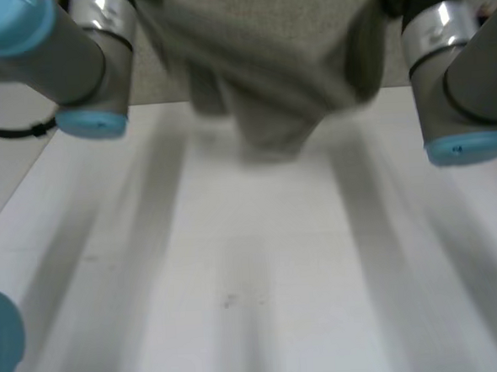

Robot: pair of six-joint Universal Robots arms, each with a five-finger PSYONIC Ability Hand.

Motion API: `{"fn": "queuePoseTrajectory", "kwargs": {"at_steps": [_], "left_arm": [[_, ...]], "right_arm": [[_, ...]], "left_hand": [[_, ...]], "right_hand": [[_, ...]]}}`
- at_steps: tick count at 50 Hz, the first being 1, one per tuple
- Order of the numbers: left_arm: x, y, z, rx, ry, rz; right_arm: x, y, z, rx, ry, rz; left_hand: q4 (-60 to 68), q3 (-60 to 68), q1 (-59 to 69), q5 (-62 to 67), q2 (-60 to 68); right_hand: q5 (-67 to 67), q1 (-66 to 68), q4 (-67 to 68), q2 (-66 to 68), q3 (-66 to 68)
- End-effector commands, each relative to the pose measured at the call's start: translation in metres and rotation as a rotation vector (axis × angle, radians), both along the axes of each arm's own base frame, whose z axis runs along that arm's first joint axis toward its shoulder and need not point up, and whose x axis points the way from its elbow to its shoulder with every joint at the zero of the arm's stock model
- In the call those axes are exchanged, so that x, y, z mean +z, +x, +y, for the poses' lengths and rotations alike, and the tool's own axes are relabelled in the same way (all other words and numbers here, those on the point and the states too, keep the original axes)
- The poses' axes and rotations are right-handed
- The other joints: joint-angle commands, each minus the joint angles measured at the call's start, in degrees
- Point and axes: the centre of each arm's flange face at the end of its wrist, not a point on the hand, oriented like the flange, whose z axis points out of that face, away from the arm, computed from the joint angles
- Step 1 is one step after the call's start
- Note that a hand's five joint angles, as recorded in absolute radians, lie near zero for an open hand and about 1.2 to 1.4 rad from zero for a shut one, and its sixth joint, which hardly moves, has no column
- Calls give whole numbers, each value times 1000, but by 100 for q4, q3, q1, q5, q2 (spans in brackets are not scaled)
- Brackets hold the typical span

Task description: Fold the towel.

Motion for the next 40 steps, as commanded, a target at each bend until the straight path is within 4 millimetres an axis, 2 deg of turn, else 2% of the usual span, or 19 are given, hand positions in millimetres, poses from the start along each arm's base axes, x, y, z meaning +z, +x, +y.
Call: {"fn": "queuePoseTrajectory", "kwargs": {"at_steps": [1, 2, 4, 5, 7, 8, 10, 11, 12, 13, 15, 16, 18, 19, 21, 25, 27, 32, 40], "left_arm": [[20, 61, -5, 84, 122, 259], [20, 61, -5, 84, 123, 260], [-15, 75, -2, 95, 269, 275], [-15, 75, -2, 95, 270, 275], [-63, 82, 8, 104, 435, 257], [-63, 82, 8, 104, 436, 257], [-117, 88, 25, 130, 602, 208], [-117, 88, 25, 130, 602, 208], [-144, 91, 37, 142, 686, 172], [-145, 91, 37, 143, 686, 171], [-190, 99, 60, 175, 828, 108], [-190, 99, 60, 175, 829, 107], [-222, 106, 82, 205, 936, 54], [-222, 106, 82, 205, 937, 54], [-239, 113, 102, 225, 1024, 6], [-240, 122, 122, 251, 1102, -30], [-231, 134, 140, 290, 1170, -48], [-219, 144, 165, 329, 1238, -82], [-201, 151, 200, 314, 1252, -116]], "right_arm": [[23, -13, 13, -17, -134, -94], [23, -13, 13, -17, -134, -94], [-6, -21, 12, -39, -16, -24], [-6, -21, 12, -39, -15, -24], [-43, -34, 16, -55, 178, 68], [-44, -34, 16, -55, 179, 69], [-85, -42, 31, -37, 402, 165], [-85, -42, 31, -37, 404, 165], [-108, -45, 42, -16, 522, 213], [-108, -45, 42, -16, 523, 213], [-152, -50, 66, 21, 736, 311], [-167, -52, 75, 39, 811, 346], [-177, -54, 83, 54, 859, 369], [-177, -54, 83, 54, 860, 370], [-184, -57, 91, 66, 896, 382], [-185, -61, 94, 60, 913, 384], [-184, -62, 97, 58, 917, 384], [-174, -65, 106, 59, 897, 393], [-162, -72, 117, 51, 836, 477]], "left_hand": [[1033, 1044, 1420, 1166, 1038], [1033, 1044, 1420, 1166, 1038], [1033, 1044, 1420, 1166, 1038], [1033, 1044, 1420, 1166, 1038], [1033, 1044, 1420, 1166, 1038], [1033, 1044, 1420, 1166, 1038], [1033, 1044, 1420, 1166, 1038], [1033, 1044, 1420, 1166, 1038], [1033, 1044, 1420, 1166, 1038], [1033, 1044, 1420, 1166, 1038], [1033, 1044, 1420, 1166, 1038], [1033, 1044, 1420, 1166, 1038], [1033, 1044, 1420, 1166, 1038], [1033, 1044, 1420, 1166, 1038], [1033, 1044, 1420, 1166, 1038], [1033, 1044, 1420, 1166, 1038], [1033, 1044, 1420, 1166, 1038], [1033, 1044, 1420, 1166, 1038], [1033, 1044, 1420, 1166, 1038]], "right_hand": [[1385, 2440, 1149, 1240, 1190], [1385, 2440, 1149, 1240, 1190], [1385, 2440, 1149, 1240, 1190], [1385, 2440, 1149, 1240, 1190], [1385, 2440, 1149, 1240, 1190], [1385, 2440, 1149, 1240, 1190], [1385, 2440, 1149, 1240, 1190], [1385, 2440, 1149, 1240, 1190], [1385, 2440, 1149, 1240, 1190], [1385, 2440, 1149, 1240, 1190], [1385, 2440, 1149, 1240, 1190], [1385, 2440, 1149, 1240, 1190], [1385, 2440, 1149, 1240, 1190], [1385, 2440, 1149, 1240, 1190], [1385, 2440, 1149, 1240, 1190], [1385, 2440, 1149, 1240, 1190], [1385, 2440, 1149, 1240, 1190], [1385, 2440, 1149, 1240, 1190], [1385, 2440, 1149, 1240, 1190]]}}
